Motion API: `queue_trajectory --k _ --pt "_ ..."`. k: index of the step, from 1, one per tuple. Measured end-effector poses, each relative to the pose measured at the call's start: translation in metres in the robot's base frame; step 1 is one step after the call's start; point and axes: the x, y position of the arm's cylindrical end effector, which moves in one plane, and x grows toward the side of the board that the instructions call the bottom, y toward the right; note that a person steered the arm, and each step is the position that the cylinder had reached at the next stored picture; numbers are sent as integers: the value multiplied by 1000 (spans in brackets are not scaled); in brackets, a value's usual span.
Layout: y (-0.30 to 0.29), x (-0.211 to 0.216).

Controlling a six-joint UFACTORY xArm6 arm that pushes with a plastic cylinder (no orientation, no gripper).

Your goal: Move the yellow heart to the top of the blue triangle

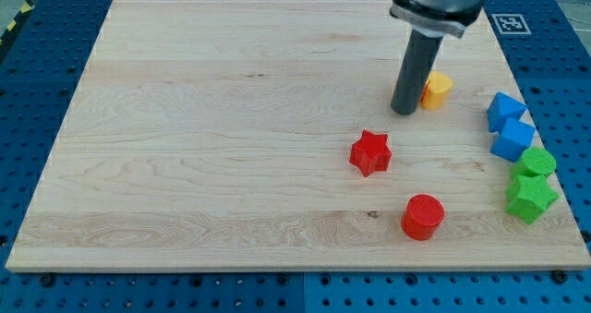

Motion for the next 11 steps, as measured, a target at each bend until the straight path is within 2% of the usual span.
queue_trajectory --k 2,3,5,6,7,8,11 --pt "6 -10" --pt "7 16" --pt "30 -17" --pt "28 -17" --pt "18 -41" --pt "50 -36" --pt "62 -21"
